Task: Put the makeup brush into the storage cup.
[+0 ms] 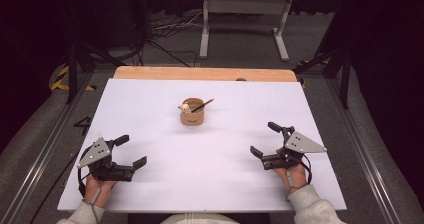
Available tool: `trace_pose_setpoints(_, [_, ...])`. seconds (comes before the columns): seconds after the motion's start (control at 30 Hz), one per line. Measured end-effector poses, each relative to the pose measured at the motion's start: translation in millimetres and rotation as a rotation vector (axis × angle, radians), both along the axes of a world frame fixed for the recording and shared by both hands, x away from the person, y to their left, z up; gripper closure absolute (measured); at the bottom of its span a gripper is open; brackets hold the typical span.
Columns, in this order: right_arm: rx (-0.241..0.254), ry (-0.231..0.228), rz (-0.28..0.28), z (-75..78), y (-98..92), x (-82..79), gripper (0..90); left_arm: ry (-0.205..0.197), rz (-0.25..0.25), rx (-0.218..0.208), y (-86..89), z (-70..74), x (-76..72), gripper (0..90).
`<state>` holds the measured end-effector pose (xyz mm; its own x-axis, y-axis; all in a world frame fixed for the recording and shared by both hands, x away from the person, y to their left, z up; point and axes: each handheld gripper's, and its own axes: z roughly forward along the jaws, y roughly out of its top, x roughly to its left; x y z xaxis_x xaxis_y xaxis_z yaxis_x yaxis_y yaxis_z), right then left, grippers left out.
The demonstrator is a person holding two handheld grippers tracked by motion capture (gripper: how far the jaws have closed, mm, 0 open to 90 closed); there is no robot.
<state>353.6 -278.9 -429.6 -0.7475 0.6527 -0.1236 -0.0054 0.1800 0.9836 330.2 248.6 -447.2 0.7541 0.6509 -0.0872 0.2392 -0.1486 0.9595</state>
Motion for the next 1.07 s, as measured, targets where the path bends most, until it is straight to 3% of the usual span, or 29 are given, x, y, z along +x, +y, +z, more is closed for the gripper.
trace_pose_setpoints(0.3, [-0.013, 0.006, -0.014, -7.4, 0.2, -4.4, 0.0, -0.006, -0.015, -0.024, 0.3, -1.3, 1.2, 0.3])
trace_pose_setpoints(0.57, [-0.037, 0.051, -0.011, -13.8, 5.3, -3.9, 0.0, 0.005, -0.021, -0.075, 2.6, -2.2, 3.5, 0.3])
trace_pose_setpoints(0.73, [-0.025, 0.073, -0.025, -14.9, 2.6, -2.5, 0.0, 0.01, -0.029, -0.091, 2.8, -1.7, 4.9, 0.3])
trace_pose_setpoints(1.07, [-0.039, 0.07, -0.036, -14.9, 3.4, -2.8, 0.0, 0.008, 0.012, -0.069, 0.8, 0.2, 5.0, 0.0])
